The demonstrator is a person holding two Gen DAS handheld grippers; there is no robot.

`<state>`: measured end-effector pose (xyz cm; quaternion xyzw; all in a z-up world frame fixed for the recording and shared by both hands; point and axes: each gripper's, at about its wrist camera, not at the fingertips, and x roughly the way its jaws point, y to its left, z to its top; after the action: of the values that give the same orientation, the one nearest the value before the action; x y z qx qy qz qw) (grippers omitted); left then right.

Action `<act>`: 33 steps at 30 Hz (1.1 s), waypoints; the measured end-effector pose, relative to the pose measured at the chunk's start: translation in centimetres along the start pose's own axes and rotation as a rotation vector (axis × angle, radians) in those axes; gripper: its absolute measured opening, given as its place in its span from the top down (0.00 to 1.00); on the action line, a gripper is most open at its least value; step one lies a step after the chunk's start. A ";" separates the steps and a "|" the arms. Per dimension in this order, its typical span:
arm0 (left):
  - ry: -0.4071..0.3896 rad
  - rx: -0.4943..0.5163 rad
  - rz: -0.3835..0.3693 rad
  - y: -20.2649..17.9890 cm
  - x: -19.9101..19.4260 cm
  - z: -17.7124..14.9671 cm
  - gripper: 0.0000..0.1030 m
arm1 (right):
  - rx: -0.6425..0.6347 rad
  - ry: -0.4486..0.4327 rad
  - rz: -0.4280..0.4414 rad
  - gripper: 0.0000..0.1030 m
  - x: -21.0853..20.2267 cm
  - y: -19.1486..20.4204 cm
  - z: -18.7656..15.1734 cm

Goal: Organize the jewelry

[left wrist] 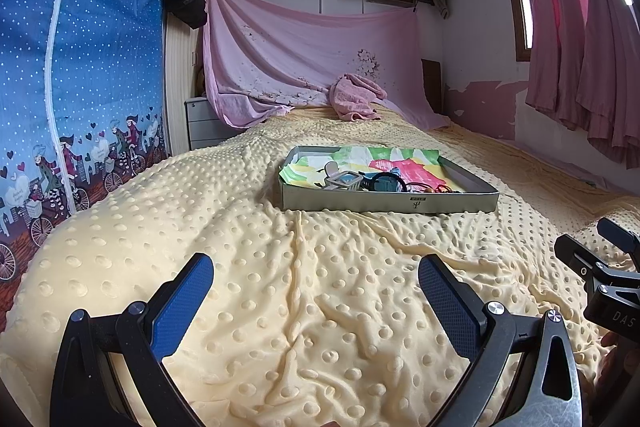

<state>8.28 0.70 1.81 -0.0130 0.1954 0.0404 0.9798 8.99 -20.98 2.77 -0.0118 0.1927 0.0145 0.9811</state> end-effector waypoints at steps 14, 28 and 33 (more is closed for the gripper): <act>0.000 0.001 -0.001 -0.1 0.0 -0.1 0.00 | 0.000 -0.001 0.000 0.02 0.0 0.0 0.0; -0.001 0.001 0.001 -0.1 -0.1 -0.1 0.00 | 0.000 -0.003 0.000 0.02 -0.1 0.0 -0.1; -0.003 0.001 0.002 -0.1 -0.2 0.1 0.00 | -0.001 -0.003 0.000 0.02 0.0 0.0 -0.1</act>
<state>8.15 0.60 1.96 -0.0121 0.1941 0.0414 0.9800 8.91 -20.95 2.72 -0.0121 0.1910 0.0148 0.9814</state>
